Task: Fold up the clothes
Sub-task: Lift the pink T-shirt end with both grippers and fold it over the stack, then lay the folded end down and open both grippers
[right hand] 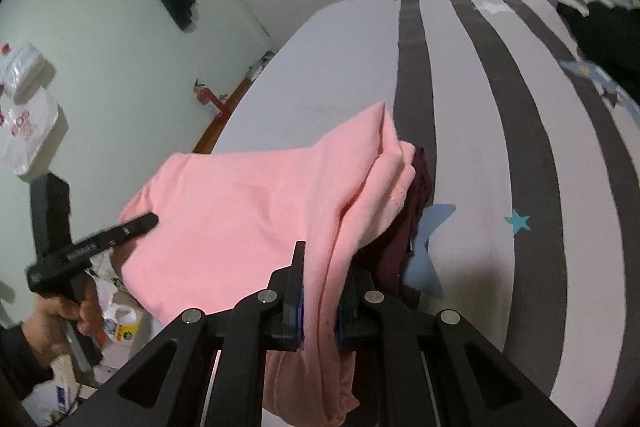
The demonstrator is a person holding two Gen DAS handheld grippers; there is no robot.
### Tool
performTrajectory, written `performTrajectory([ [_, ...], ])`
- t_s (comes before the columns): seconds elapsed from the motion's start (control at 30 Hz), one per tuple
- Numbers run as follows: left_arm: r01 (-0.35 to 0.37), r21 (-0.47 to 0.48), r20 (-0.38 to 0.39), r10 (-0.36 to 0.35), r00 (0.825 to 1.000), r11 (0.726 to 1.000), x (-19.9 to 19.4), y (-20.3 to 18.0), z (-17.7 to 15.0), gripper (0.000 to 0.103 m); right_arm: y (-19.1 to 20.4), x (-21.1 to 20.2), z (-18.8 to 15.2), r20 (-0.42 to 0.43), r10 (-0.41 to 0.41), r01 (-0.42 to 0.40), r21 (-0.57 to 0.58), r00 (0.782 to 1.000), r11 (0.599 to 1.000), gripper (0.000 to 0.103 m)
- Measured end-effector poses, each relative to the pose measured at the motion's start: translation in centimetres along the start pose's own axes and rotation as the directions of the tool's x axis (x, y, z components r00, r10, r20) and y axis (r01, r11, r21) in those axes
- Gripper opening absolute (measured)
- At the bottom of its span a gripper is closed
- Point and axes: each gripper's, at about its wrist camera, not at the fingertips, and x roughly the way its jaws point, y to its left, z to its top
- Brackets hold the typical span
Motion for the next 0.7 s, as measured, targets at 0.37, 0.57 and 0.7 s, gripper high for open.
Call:
performTrajectory([
  [0.37,-0.139,-0.006,0.080,0.139,0.987,0.990,-1.9,-0.2,-1.3,0.053,-1.6,-0.9,-0.1,0.001,-0.041,0.041,-0.035,0.999,0.999,0.036],
  [0.57,-0.348,0.115,0.174,0.326,0.929,0.931,-3.9,-3.4,-0.4,0.055,0.1,-1.9,0.6,0.060,-0.143,0.149,-0.101,0.988,0.984,0.041],
  [0.7,-0.280,0.145,0.250,0.239,0.938,0.949,-4.9,-6.5,1.8,0.050,2.9,-2.4,1.7,0.129,-0.196,0.217,-0.174,0.972,0.961,0.041],
])
